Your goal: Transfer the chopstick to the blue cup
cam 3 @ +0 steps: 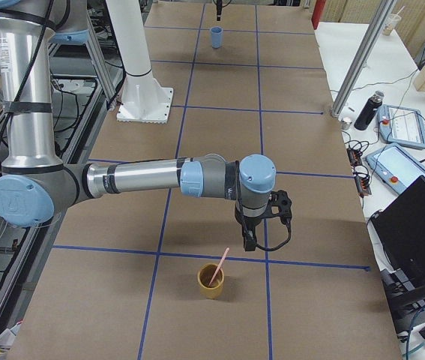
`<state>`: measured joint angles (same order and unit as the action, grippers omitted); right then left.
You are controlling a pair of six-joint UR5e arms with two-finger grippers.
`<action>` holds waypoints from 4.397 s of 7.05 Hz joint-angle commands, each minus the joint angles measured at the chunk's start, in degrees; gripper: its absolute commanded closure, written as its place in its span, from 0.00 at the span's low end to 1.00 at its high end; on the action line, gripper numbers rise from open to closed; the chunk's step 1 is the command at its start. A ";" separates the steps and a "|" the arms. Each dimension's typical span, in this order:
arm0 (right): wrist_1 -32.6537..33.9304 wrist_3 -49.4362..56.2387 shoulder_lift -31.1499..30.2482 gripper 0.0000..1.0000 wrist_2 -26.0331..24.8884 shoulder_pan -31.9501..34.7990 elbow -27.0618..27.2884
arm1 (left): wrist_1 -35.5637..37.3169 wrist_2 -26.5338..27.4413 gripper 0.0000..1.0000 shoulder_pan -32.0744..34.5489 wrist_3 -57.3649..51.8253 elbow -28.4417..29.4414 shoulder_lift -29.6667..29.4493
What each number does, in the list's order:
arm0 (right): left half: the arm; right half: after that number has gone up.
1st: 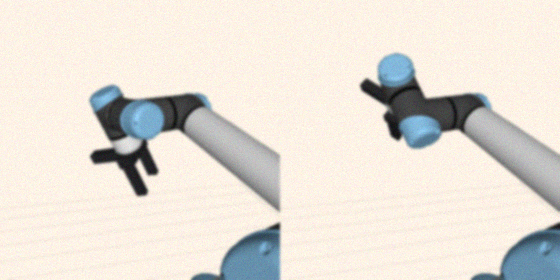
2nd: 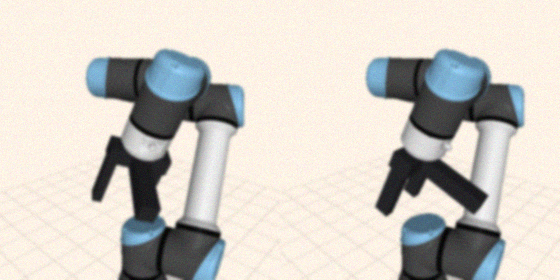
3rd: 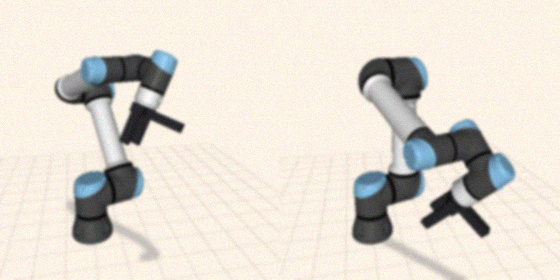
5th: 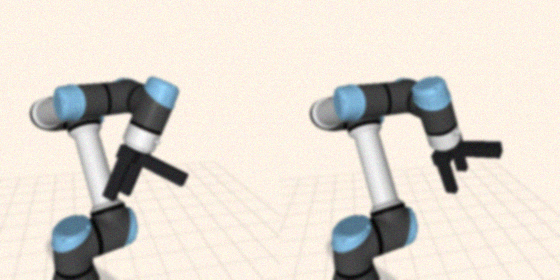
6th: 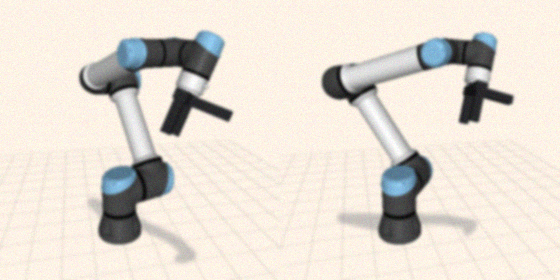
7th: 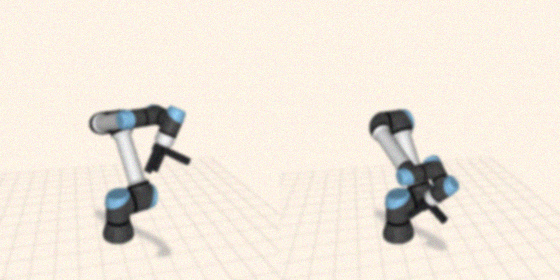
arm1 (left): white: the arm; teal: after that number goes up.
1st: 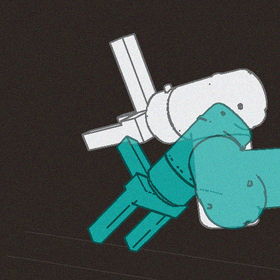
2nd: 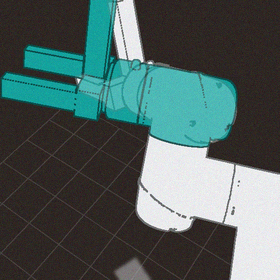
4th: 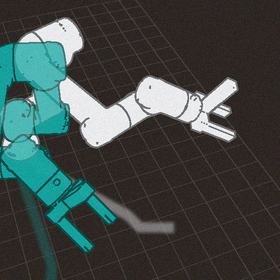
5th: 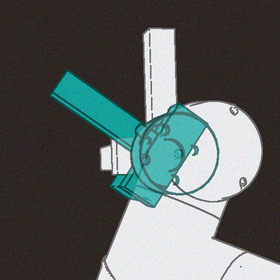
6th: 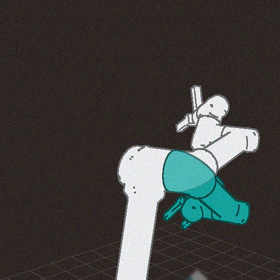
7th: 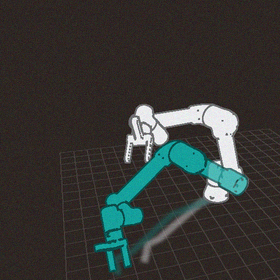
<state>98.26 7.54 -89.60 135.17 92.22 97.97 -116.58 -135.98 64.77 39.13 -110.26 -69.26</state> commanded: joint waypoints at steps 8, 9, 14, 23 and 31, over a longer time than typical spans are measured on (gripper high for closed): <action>0.00 -1.56 0.48 0.00 1.32 -0.99 -0.24 | -0.05 -0.34 1.00 -6.76 0.25 4.71 -3.78; 0.00 -1.56 0.48 0.00 1.32 -1.08 -0.24 | 0.04 -0.42 1.00 -6.76 0.34 4.44 -3.86; 0.01 -1.47 0.22 0.00 2.46 -1.34 0.11 | 1.61 -7.98 1.00 -4.66 9.64 0.49 -7.62; -0.17 -1.47 0.04 0.00 2.03 -1.34 0.82 | 31.64 -2.36 1.00 -14.83 36.86 27.44 -70.56; -0.17 -1.83 0.04 0.00 2.20 -1.34 0.64 | 17.97 5.73 1.00 -23.72 46.04 39.07 -75.05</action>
<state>98.09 5.72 -89.56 137.37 90.88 98.64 -98.07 -130.40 41.23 84.90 -71.72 -144.20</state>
